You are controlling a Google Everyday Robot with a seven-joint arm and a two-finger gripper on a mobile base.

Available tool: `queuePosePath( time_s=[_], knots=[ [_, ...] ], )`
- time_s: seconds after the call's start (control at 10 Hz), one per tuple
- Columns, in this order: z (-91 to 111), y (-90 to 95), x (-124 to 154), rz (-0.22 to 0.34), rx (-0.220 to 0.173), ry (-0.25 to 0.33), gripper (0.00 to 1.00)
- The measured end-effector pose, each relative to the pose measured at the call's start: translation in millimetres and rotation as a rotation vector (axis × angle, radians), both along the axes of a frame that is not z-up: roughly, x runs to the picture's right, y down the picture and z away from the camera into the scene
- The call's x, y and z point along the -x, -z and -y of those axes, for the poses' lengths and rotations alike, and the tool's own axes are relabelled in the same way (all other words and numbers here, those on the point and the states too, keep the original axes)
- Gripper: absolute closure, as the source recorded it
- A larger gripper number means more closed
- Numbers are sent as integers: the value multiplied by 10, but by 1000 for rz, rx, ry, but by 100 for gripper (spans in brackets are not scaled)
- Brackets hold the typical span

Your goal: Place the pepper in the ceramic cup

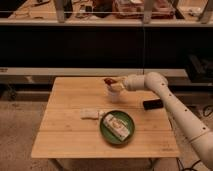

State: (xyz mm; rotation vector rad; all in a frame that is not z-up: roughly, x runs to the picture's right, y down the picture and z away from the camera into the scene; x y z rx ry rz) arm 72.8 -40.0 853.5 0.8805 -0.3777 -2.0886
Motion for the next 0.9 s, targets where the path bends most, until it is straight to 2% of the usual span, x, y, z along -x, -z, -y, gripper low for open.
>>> queuePosePath(
  time_s=[0.1, 0.5, 0.9],
  knots=[
    [1, -6, 7, -4, -1, 7, 20],
    [23, -6, -11, -21, -11, 25, 20],
    [58, 3, -62, -26, -13, 9, 20]
  ],
)
